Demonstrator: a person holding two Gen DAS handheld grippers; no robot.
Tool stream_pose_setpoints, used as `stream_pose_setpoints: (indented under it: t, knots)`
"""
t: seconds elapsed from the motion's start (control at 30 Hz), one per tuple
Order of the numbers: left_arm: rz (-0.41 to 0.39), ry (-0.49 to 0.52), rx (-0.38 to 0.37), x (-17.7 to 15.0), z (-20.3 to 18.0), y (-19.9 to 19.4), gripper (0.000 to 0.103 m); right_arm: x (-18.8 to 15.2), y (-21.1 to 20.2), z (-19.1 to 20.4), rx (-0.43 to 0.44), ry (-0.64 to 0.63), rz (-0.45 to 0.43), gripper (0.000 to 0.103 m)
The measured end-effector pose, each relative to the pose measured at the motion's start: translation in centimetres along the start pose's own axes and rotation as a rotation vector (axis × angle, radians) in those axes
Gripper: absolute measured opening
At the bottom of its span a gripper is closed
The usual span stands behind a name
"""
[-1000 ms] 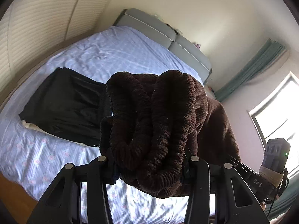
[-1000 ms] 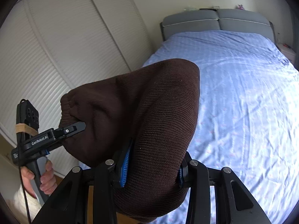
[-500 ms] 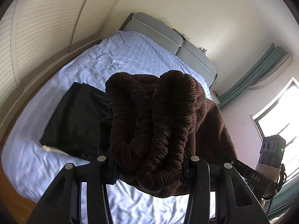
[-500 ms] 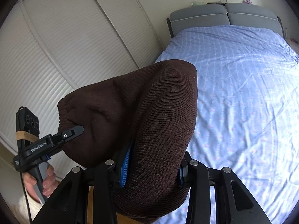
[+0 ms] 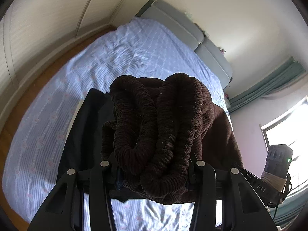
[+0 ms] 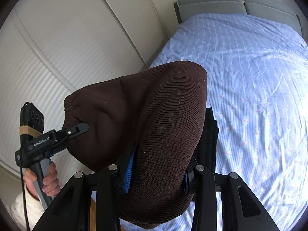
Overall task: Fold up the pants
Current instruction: 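Lower the bundle onto the black stack and open both tools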
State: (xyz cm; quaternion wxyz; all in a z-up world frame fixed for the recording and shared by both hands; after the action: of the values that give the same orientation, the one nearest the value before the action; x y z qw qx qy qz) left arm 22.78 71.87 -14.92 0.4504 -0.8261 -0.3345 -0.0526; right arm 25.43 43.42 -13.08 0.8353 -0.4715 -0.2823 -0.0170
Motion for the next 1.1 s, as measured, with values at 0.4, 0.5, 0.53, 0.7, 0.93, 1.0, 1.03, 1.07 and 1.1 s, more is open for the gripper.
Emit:
stream_pose_setpoints:
  t: [0.4,0.5,0.53,0.7,0.93,1.0,1.03,1.07,1.1]
  knots:
    - [0.210,-0.107,0.087,1.6,7.1,11.2,0.048,2.7,11.1,-6.1,-0.099,0.081,0.176,0.041]
    - [0.236,-0.093,0.113,1.2,8.0,11.5,0.056,2.1,12.2,-6.7,-0.129,0.076,0.200,0.050]
    - [0.232,-0.084,0.130,1.2,8.2,11.1,0.058,1.9,12.2,-6.8,-0.133,0.079,0.200,0.053]
    - [0.259,0.014,0.214,0.9,8.4,10.0,0.071,1.3,12.9,-7.8,-0.161,0.098,0.220,0.075]
    - [0.279,0.023,0.281,0.1,9.2,9.8,0.079,-0.1,13.8,-8.5,-0.163,0.127,0.258,0.081]
    - [0.264,0.016,0.269,0.1,8.9,9.0,0.078,0.1,13.0,-8.2,-0.177,0.115,0.252,0.081]
    - [0.252,0.027,0.262,0.1,8.4,8.4,0.078,0.2,12.6,-8.0,-0.187,0.103,0.245,0.081]
    - [0.240,0.044,0.265,0.2,7.9,7.9,0.078,0.3,11.8,-7.5,-0.202,0.079,0.233,0.081]
    - [0.226,0.070,0.274,0.3,7.3,7.2,0.078,0.5,11.0,-7.1,-0.213,0.056,0.219,0.081]
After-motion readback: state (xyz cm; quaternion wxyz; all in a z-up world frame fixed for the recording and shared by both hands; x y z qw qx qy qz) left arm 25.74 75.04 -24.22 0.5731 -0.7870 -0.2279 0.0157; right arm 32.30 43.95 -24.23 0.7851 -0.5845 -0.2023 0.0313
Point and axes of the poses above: each gripper's, at about its wrist camera, not at the fingertips, and y roughly the way its jaws point, z to its left, x to its top, the point moved 4 cm from there along y, roughly the way its jaws point, and after that the axes turned 3 degrees about z, right-handed, at the moved point
